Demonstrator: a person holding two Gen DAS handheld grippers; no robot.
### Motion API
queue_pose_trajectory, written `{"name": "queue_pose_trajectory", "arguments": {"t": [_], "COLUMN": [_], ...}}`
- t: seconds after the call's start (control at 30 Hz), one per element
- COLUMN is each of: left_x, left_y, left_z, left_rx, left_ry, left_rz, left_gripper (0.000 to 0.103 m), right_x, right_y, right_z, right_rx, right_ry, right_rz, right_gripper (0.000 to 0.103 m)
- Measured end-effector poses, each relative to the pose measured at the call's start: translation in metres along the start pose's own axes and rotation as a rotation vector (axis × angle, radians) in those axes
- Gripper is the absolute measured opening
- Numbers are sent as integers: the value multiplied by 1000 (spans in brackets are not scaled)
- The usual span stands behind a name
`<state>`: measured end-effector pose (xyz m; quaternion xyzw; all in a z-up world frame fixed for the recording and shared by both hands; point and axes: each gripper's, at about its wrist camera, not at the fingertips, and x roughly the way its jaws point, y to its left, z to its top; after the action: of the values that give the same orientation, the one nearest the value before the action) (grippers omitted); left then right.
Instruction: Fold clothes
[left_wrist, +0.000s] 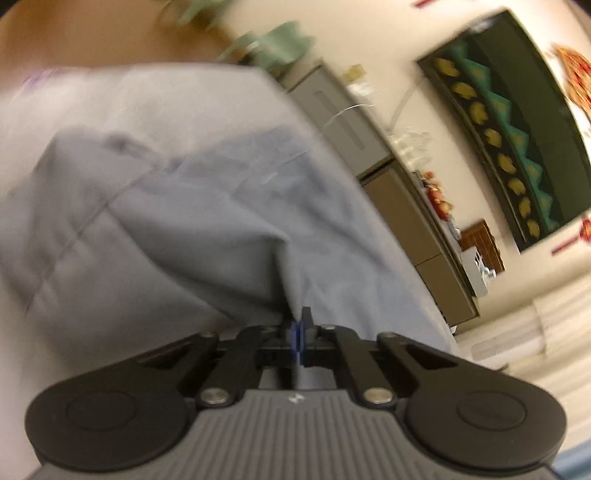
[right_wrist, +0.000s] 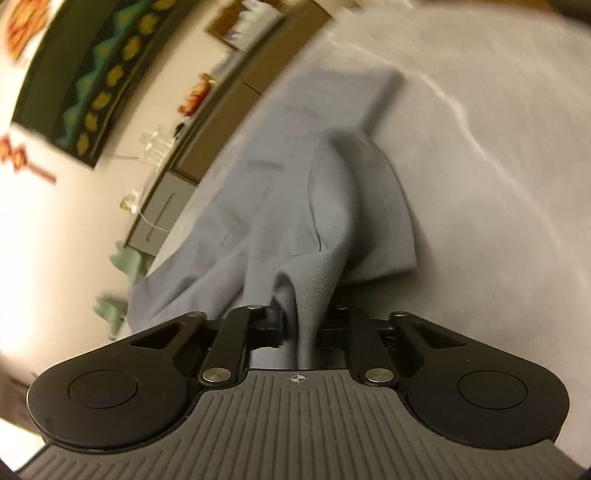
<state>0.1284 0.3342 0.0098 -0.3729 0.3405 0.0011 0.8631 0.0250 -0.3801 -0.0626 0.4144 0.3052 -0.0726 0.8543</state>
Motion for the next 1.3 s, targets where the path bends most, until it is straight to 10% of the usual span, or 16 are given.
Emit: {"name": "queue_pose_trajectory", "arguments": {"t": [0.27,0.37,0.53,0.73,0.93,1.07,1.2,1.3], "left_x": [-94,-91,-56,-65,-78,-80,-78,-77], "left_y": [-78,-20,70,76,68,60,53,48], "left_z": [50,20,-31,-48,-47,-47,-47,-47], "left_rx": [156,59,-130,-124,-109,-89,-68,-58], "left_ry": [-288,-182,30,16,-61,-77,-78,-70], "left_rz": [-263,-157,70,101,135,84,49,29], "left_gripper": [1,2,2,22,28,41,48,53], "right_x": [-101,-105,-54,-86,-91,-75,-37,-45], "right_y": [118,99,-1,-8,35,56,31,1], "right_z": [40,17,-33,-35,-47,-55,-46,-18], "right_rx": [-369,-382,-141,-137,-437,-566,-444,-247], "right_ry": [-354,-281,58,-204,-370,-287,-28,-55], "right_rz": [136,9,-167,-299,-325,-247,-348,-347], "right_gripper": [4,6,41,52,52,54,49,44]}}
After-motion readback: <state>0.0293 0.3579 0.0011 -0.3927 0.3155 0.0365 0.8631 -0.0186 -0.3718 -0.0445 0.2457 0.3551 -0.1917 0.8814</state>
